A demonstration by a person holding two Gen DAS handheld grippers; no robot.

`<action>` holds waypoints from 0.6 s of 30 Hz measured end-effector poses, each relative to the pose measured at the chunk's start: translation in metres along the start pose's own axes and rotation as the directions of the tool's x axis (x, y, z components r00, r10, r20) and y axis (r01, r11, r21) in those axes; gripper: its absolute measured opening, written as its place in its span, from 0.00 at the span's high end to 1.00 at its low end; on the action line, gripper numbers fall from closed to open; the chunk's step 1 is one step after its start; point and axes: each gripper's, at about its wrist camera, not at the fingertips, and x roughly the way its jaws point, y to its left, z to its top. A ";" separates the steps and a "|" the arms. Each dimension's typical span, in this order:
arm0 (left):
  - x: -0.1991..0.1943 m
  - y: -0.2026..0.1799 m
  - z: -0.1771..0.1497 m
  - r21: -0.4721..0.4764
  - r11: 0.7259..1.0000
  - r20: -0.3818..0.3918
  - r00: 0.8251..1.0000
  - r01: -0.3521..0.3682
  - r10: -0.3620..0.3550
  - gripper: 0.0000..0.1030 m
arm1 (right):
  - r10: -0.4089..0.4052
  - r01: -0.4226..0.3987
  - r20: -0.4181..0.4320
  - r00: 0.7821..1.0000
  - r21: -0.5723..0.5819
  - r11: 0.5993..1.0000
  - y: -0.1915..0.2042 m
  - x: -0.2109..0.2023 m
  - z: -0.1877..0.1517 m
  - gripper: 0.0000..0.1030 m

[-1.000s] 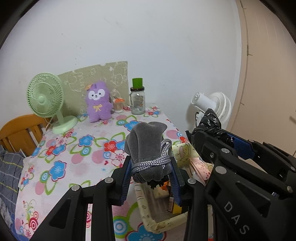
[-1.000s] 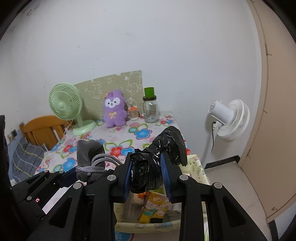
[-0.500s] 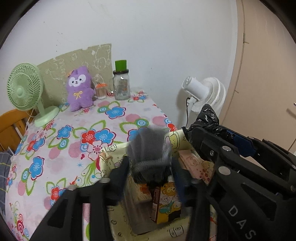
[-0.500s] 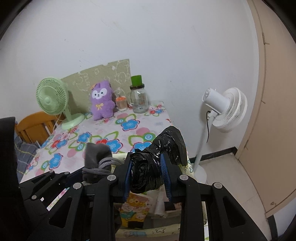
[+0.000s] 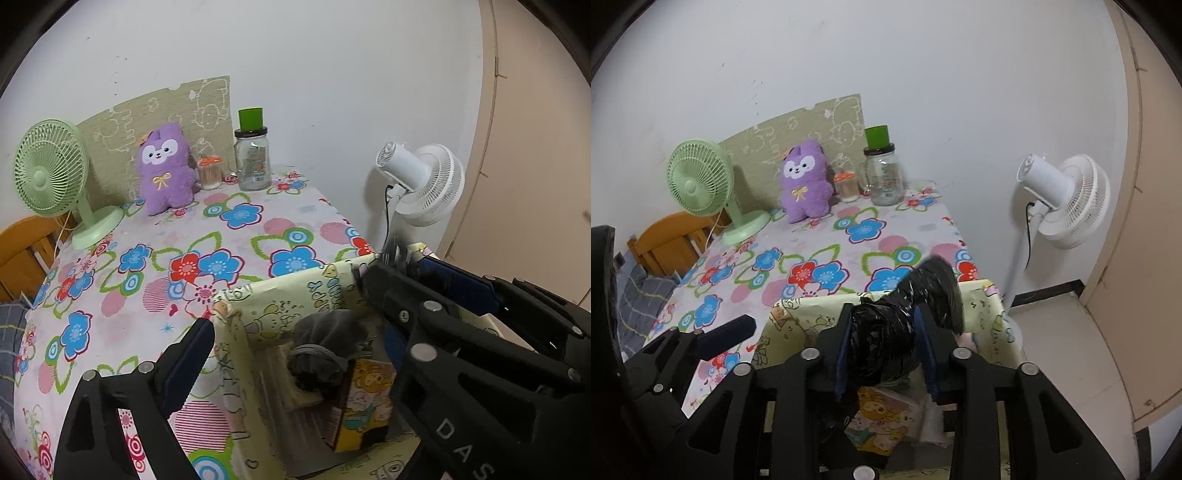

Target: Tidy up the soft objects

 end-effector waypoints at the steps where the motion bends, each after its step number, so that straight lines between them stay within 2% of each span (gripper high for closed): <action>1: 0.000 0.001 0.000 -0.001 1.000 0.000 1.000 0.000 0.000 0.07 | 0.006 -0.006 -0.003 1.000 0.003 1.000 0.001 0.001 0.000 0.51; 2: -0.001 0.004 -0.001 -0.006 1.000 0.000 1.000 0.003 -0.003 0.07 | 0.012 -0.012 -0.005 1.000 0.007 1.000 0.002 0.000 -0.001 0.40; 4: -0.004 0.007 -0.002 -0.012 1.000 0.004 1.000 0.004 -0.004 0.05 | 0.025 -0.025 0.002 1.000 0.021 0.999 0.003 -0.001 -0.002 0.30; 11: -0.019 0.017 -0.007 -0.019 1.000 0.024 1.000 0.007 -0.006 0.05 | 0.002 -0.003 0.028 1.000 0.012 1.000 0.016 -0.015 -0.005 0.16; 18: -0.042 0.030 -0.014 -0.030 0.999 0.058 0.998 -0.015 0.016 0.02 | -0.018 0.017 0.069 0.997 0.014 1.000 0.035 -0.038 -0.009 0.08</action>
